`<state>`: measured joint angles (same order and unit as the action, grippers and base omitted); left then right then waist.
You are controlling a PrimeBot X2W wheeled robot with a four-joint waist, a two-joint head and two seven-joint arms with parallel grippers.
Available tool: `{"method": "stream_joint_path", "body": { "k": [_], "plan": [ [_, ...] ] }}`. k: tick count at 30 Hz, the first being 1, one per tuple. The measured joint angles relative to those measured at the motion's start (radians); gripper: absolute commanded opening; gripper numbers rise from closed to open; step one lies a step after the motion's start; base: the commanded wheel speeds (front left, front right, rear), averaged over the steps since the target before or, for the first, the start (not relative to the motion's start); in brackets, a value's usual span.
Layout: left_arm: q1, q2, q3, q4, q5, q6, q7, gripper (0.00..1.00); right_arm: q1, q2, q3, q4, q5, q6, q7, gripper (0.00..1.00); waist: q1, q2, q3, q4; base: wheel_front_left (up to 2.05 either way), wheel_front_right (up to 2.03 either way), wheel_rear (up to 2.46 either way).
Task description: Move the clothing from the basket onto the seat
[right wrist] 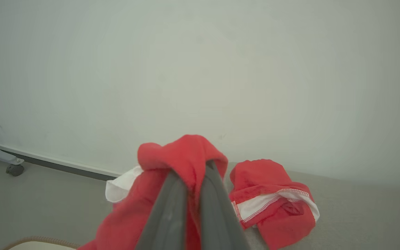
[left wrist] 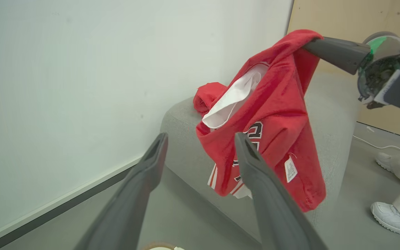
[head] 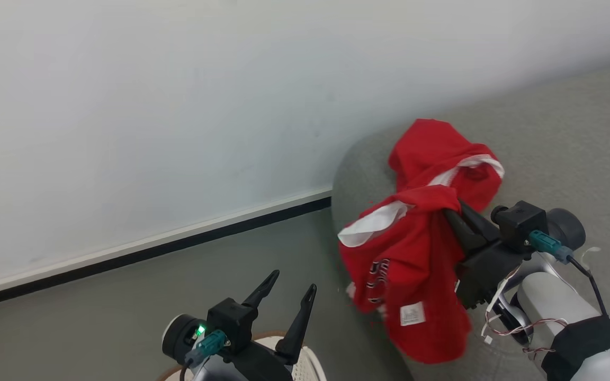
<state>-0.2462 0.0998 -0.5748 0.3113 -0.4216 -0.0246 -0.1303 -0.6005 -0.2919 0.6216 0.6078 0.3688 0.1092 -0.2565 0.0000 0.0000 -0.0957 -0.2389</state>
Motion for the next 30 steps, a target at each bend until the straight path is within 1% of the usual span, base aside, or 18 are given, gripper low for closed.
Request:
{"method": "stream_joint_path", "body": {
  "k": [10,14,17,21,24,26,30],
  "plan": [
    [0.027,-0.007,-0.012,-0.032,0.002,0.028,-0.023,1.0,0.005,-0.022,-0.016,-0.088,-0.008,-0.005,0.0,0.0,0.0,0.0,0.013,-0.138,0.0,0.0,0.0],
    [0.021,-0.015,-0.032,-0.04,0.013,0.029,-0.022,1.0,-0.001,-0.06,-0.04,-0.095,-0.009,-0.013,0.0,0.0,0.0,0.0,0.035,-0.169,0.0,0.0,0.0],
    [0.01,-0.016,-0.041,-0.042,0.019,0.029,-0.021,1.0,-0.037,-0.075,-0.064,-0.096,-0.009,-0.014,0.0,0.0,0.0,0.0,0.059,-0.176,0.0,0.0,0.0],
    [0.001,-0.015,-0.039,-0.063,0.024,0.038,-0.021,1.0,-0.135,-0.076,-0.105,-0.093,0.003,-0.014,0.0,0.0,0.0001,0.0,0.091,-0.168,0.0,0.0,0.0],
    [-0.001,-0.012,-0.038,-0.091,0.047,0.044,-0.02,1.0,-0.207,-0.078,-0.142,-0.084,0.016,-0.014,0.0,0.0,0.0,0.0,0.116,-0.154,0.0,0.0,0.0],
    [-0.012,-0.006,-0.037,-0.112,0.051,0.049,-0.019,1.0,-0.256,-0.079,-0.186,-0.069,0.053,-0.014,0.001,0.0,0.0,0.0,0.135,-0.143,0.0,0.0,0.0],
    [-0.044,0.013,-0.015,-0.156,0.062,0.06,-0.015,1.0,-0.37,-0.104,-0.237,-0.033,0.074,-0.021,0.018,0.0,0.0001,0.0001,0.176,-0.115,0.0,0.0,0.0]
  ]
}}
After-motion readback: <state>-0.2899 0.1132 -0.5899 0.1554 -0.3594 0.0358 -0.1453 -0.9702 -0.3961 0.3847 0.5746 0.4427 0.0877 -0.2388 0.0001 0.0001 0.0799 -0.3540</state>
